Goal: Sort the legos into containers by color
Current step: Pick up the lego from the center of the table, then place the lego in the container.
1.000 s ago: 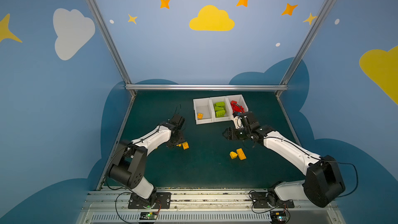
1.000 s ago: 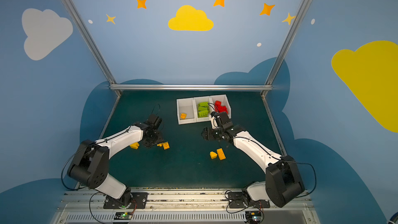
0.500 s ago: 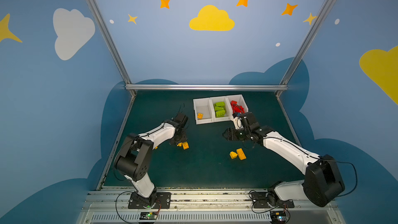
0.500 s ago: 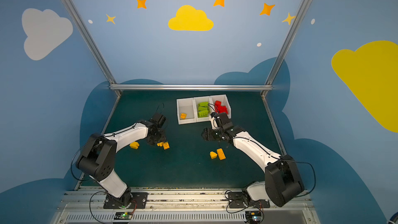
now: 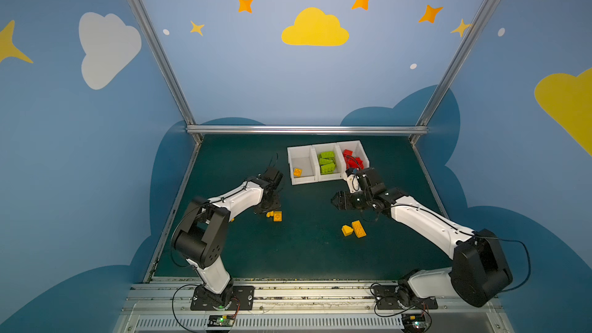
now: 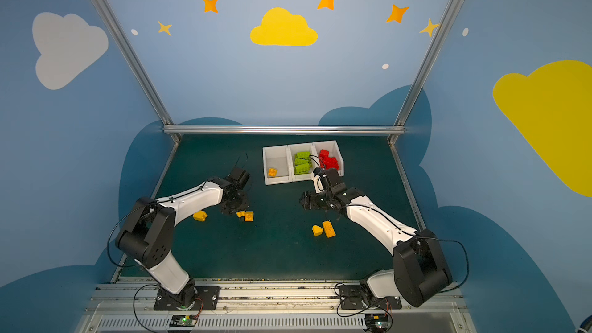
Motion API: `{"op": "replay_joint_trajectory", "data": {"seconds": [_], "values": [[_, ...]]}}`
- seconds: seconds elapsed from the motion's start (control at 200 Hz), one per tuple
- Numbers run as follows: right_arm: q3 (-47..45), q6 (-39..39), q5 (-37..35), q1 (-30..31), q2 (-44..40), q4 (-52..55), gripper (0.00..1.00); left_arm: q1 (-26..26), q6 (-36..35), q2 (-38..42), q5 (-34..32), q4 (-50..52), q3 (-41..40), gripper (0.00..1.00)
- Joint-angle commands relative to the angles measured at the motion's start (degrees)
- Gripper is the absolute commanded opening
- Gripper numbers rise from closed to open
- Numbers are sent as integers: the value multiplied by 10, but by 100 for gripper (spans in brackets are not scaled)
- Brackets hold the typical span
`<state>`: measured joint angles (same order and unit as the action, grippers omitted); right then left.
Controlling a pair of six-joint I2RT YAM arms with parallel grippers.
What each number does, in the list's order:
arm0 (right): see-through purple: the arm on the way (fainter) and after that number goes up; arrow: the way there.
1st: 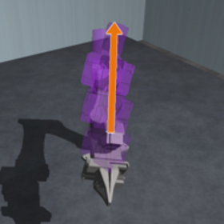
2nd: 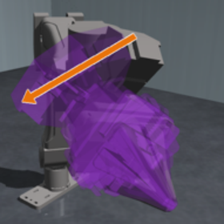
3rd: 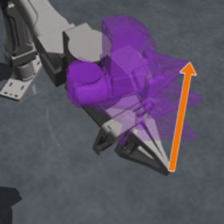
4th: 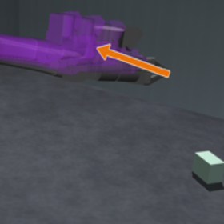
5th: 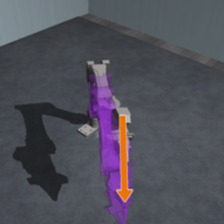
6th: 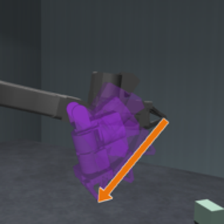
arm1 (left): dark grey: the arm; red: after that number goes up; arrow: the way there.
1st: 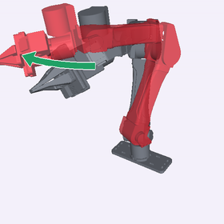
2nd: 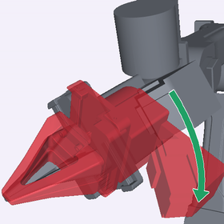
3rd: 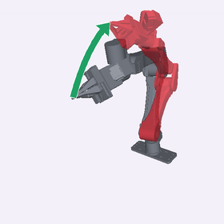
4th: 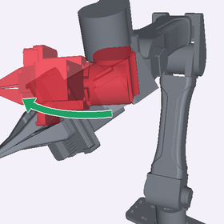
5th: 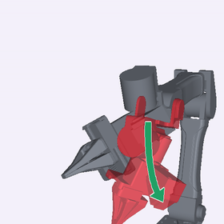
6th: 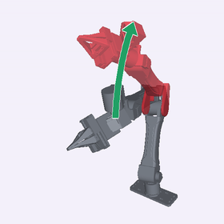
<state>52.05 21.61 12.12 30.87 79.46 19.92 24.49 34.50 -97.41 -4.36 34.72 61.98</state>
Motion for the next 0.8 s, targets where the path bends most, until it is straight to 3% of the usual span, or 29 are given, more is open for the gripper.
{"op": "replay_joint_trajectory", "data": {"seconds": [0.0,0.28,0.796], "values": [[-11,-5,5,-1,-13,-1,73,0,-9,20,4,23,33,33],[-16,-6,2,0,-31,13,73,-2,-54,-29,24,64,202,34],[-46,-5,-32,4,-91,92,73,-3,-77,-350,103,177,672,34]]}}
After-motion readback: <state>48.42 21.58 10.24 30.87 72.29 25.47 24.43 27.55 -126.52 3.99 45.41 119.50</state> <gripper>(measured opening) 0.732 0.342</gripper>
